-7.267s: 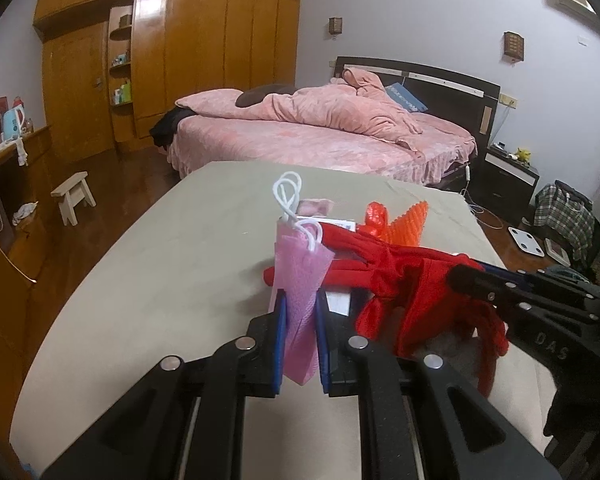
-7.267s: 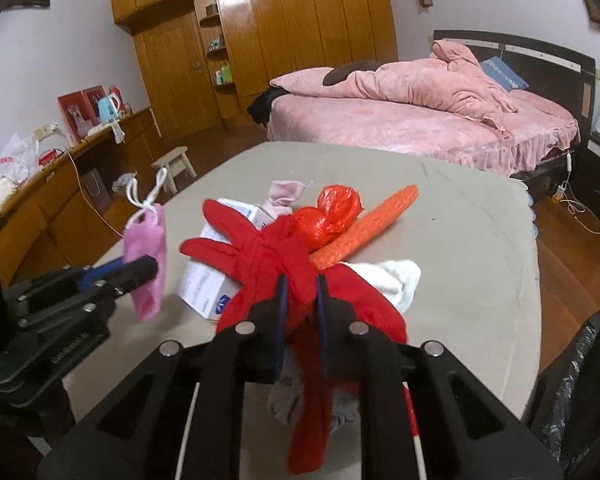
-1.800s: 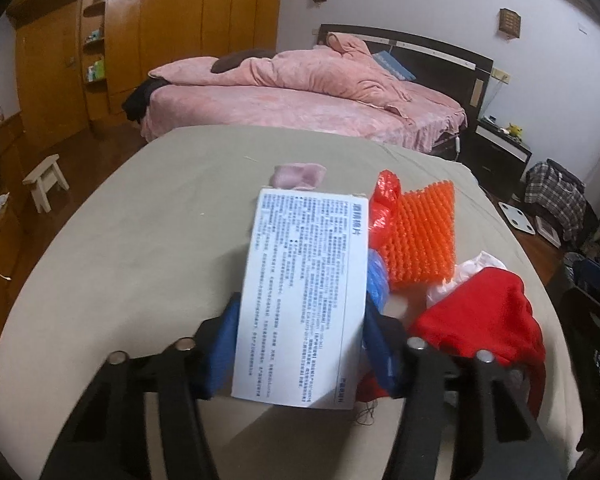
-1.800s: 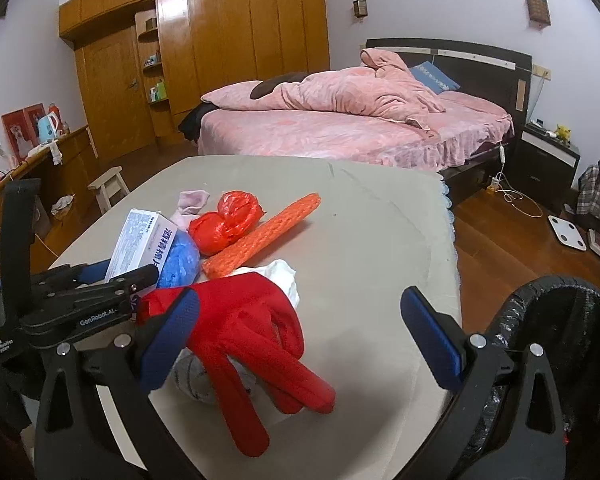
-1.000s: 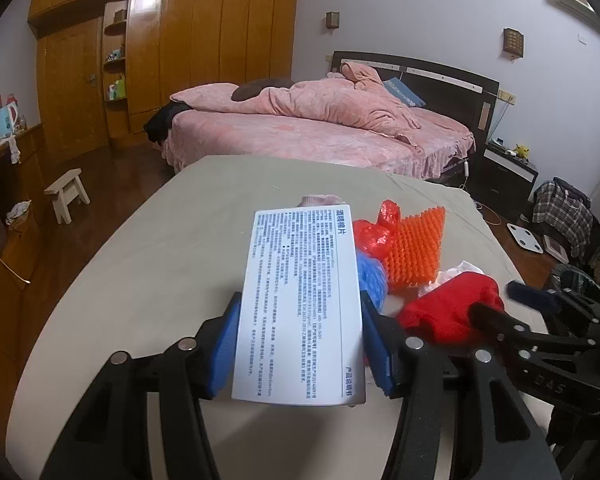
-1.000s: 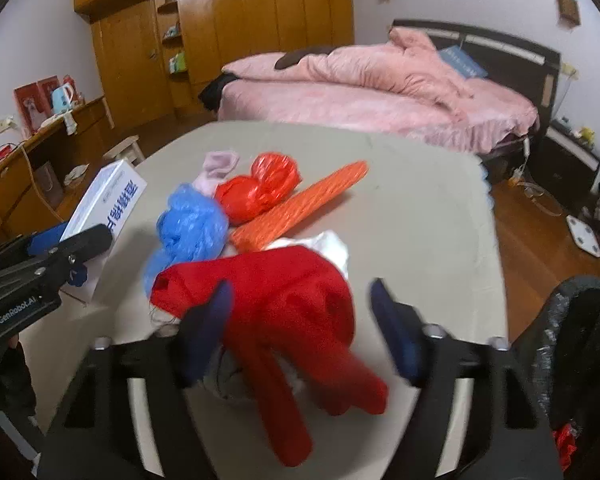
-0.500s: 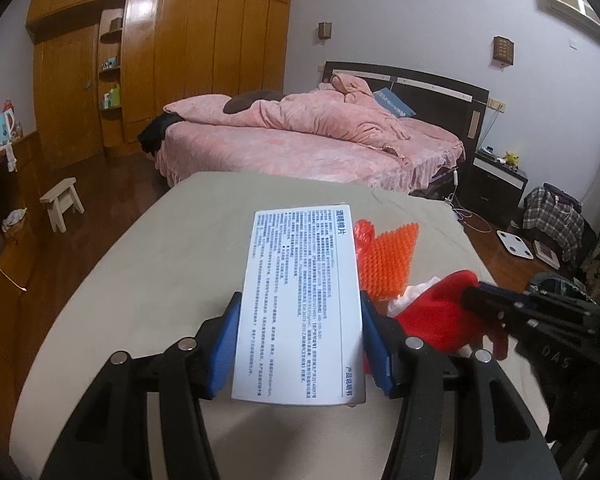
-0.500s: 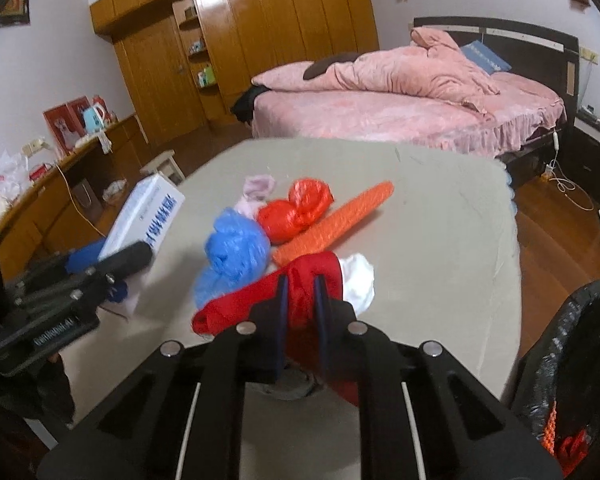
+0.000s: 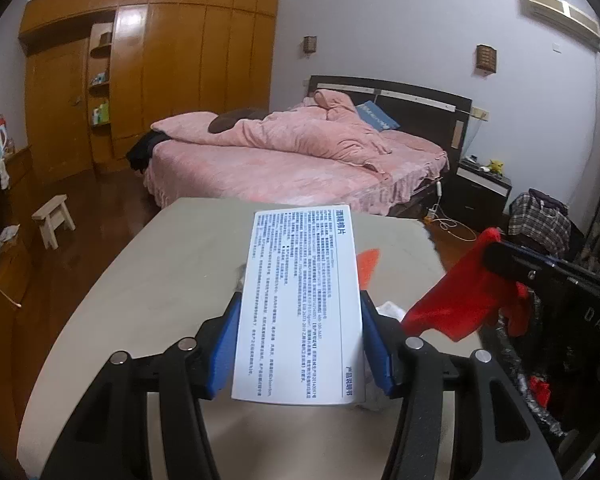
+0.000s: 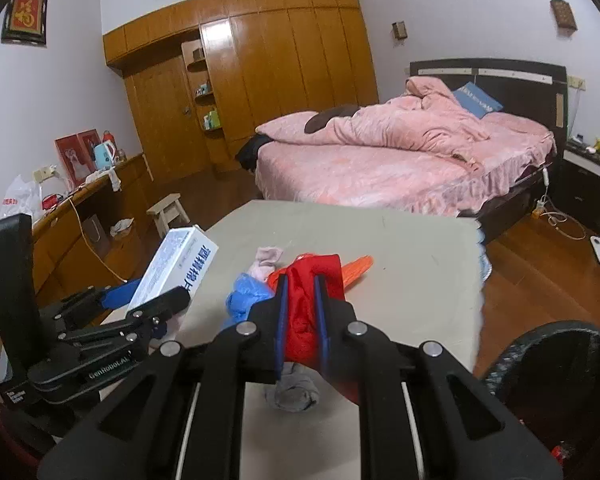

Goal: Collect trash
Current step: 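Carry the leaflet and red glove over the trash bin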

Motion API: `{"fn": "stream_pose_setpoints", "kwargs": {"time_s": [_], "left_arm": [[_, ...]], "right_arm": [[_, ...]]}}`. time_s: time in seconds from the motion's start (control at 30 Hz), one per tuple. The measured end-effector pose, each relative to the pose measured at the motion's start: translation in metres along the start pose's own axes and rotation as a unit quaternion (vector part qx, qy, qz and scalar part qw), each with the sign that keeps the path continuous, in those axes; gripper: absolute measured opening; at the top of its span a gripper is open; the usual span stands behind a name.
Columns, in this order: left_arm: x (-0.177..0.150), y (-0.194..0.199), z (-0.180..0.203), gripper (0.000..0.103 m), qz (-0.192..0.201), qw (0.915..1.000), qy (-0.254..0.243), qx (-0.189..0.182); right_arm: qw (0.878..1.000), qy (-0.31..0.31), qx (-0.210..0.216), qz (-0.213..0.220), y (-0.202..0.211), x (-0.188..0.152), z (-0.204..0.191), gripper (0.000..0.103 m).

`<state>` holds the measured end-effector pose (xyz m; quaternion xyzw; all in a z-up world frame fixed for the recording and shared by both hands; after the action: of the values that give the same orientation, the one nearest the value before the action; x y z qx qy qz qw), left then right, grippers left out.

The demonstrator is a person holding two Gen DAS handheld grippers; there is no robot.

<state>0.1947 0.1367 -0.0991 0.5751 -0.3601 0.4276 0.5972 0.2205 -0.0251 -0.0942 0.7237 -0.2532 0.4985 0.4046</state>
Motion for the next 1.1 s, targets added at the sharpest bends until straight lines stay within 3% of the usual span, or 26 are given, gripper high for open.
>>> {"fn": "stream_pose_setpoints", "kwargs": {"time_s": [0.53, 1.1], "left_arm": [[0.017, 0.007, 0.102, 0.055, 0.011, 0.9963, -0.025, -0.081], [0.001, 0.014, 0.247, 0.055, 0.008, 0.9795, -0.070, -0.189]], "right_arm": [[0.997, -0.011, -0.067, 0.034, 0.076, 0.017, 0.067, 0.012], [0.979, -0.035, -0.194, 0.049, 0.177, 0.000, 0.187, 0.012]]}}
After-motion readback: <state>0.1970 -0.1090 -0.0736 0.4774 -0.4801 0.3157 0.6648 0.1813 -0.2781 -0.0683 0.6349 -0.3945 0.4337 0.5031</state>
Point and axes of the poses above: each gripper's, at about its wrist camera, not at the fingertips, and y roughly against the way its jaws point, z to its right, x to its top, the point moved 9 cm from there along -y, roughly the way its jaws point, and after that the axes turned 10 degrees about z, right-handed, at the moved point
